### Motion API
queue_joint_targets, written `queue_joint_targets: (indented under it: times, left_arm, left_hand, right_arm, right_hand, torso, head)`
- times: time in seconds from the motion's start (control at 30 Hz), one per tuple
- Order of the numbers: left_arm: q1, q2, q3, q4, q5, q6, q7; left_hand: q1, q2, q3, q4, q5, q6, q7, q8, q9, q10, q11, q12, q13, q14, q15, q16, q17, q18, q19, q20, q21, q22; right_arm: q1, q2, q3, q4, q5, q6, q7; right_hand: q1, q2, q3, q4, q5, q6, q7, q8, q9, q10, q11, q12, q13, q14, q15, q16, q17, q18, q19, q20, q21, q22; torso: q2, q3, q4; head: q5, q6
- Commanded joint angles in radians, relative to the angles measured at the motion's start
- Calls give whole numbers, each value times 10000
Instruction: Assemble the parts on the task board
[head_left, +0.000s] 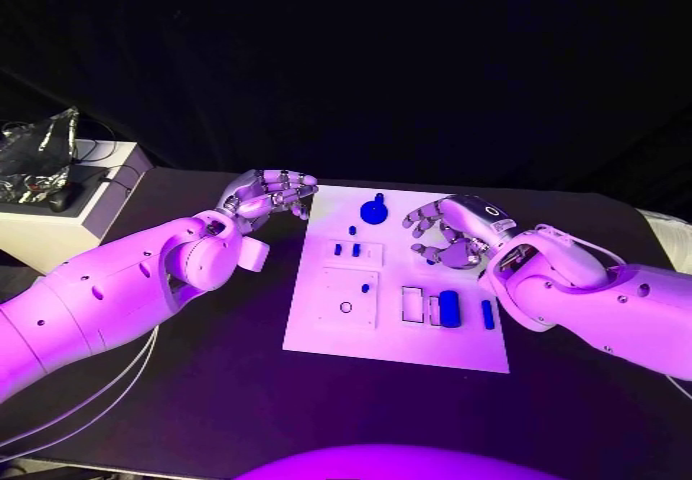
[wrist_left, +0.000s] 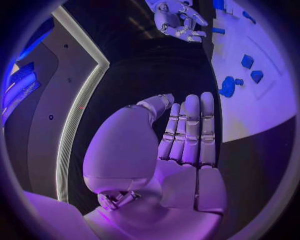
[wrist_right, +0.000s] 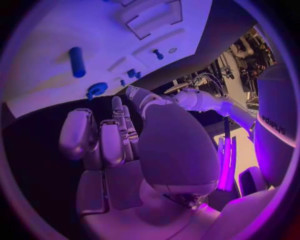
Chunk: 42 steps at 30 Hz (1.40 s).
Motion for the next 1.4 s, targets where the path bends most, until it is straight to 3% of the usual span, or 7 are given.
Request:
queue_joint_targets:
  times: [0.03, 0.2, 0.43, 0.6, 0.77, 0.87, 1.4]
  left_arm:
    - [5, -23, 8, 54, -26, 31, 330]
    - [4, -70, 6, 84, -29, 51, 365]
    - [3, -77, 5, 87, -30, 94, 345]
    - [3, -98, 5, 81, -30, 90, 332]
    - [3, -114, 5, 76, -30, 89, 328]
    - [3, -111, 5, 76, -30, 94, 325]
    - [3, -133, 4, 64, -20, 92, 295]
  left_hand:
    - [71, 2, 16, -48, 14, -64, -15, 69, -1, 60, 12, -12, -8, -11, 20, -61, -9, 70, 50, 6, -7, 2]
    - [154, -1, 31, -111, 17, -46, -21, 90, -1, 106, 2, -9, -22, -12, 6, -80, -16, 69, 57, -13, 24, 26]
    - [161, 2, 33, -117, 17, -44, -20, 92, -2, 113, 1, -9, -24, -12, 5, -83, -17, 69, 58, -15, 29, 30]
    - [153, 3, 30, -111, 15, -43, -14, 93, -3, 117, 5, -11, -28, -11, 7, -86, -18, 66, 58, -16, 33, 34]
    - [153, 3, 30, -111, 15, -43, -14, 93, -3, 117, 5, -11, -28, -11, 7, -86, -18, 66, 58, -16, 33, 34]
    - [153, 3, 30, -111, 15, -43, -14, 93, -3, 117, 5, -11, -28, -11, 7, -86, -18, 66, 58, -16, 33, 34]
    - [133, 11, 23, -96, 13, -41, -5, 97, -6, 119, 12, -22, -39, -8, 12, -92, -21, 62, 55, -16, 41, 41]
  right_arm:
    - [218, -245, -1, -87, 506, 1492, 203]
    - [524, -506, 9, -328, -750, 2266, 187]
    - [609, -455, 10, -465, -1764, 2998, -173]
    - [618, -365, 2, -539, -2046, 3529, -316]
    - [604, -212, -14, -635, -2231, 3517, -464]
    - [595, -116, -19, -678, -2291, 3437, -529]
    - [442, 207, -83, -788, -2348, 3519, -521]
  right_hand:
    - [-103, -201, 109, 96, 80, 91, -13, 49, 8, 43, -11, -95, -16, 208, -85, 99, 117, -205, 114, 7, 268, 207]
    - [-173, -393, 156, 147, 111, 95, -75, 50, -1, -143, -41, -300, -55, 213, -101, 189, 208, -241, 175, -4, 474, 376]
    - [-275, -449, -180, 175, -101, -7, -181, 11, -23, -375, -67, -457, -44, 183, -123, 204, 149, -229, 156, -22, 431, 371]
    - [-273, -401, -456, 208, -197, 8, -320, 28, -22, -488, -64, -477, -23, 160, -120, 192, 83, -216, 129, -20, 365, 342]
    - [-191, -316, -514, 222, -198, 97, -348, 77, -9, -431, -80, -435, 10, 155, -129, 200, 77, -219, 132, -24, 382, 365]
    - [-167, -277, -508, 240, -197, 143, -317, 100, -4, -399, -85, -422, 23, 156, -134, 208, 84, -219, 132, -27, 380, 368]
    - [-59, -87, -151, 417, -179, 578, -315, 295, 38, -127, -135, -376, 74, 181, -178, 290, 159, -244, 187, -63, 511, 492]
  torso:
    - [-5, -3, -59]
    - [1, 2, -45]
    - [-6, -6, -20]
    - [2, -7, -49]
    - [-4, -3, -68]
    - [-5, -7, -41]
    - [-3, -5, -47]
  head:
    - [-195, 95]
    - [-377, 206]
    - [-414, 208]
    - [-400, 228]
    - [-424, 231]
    - [-455, 230]
    - [-373, 181]
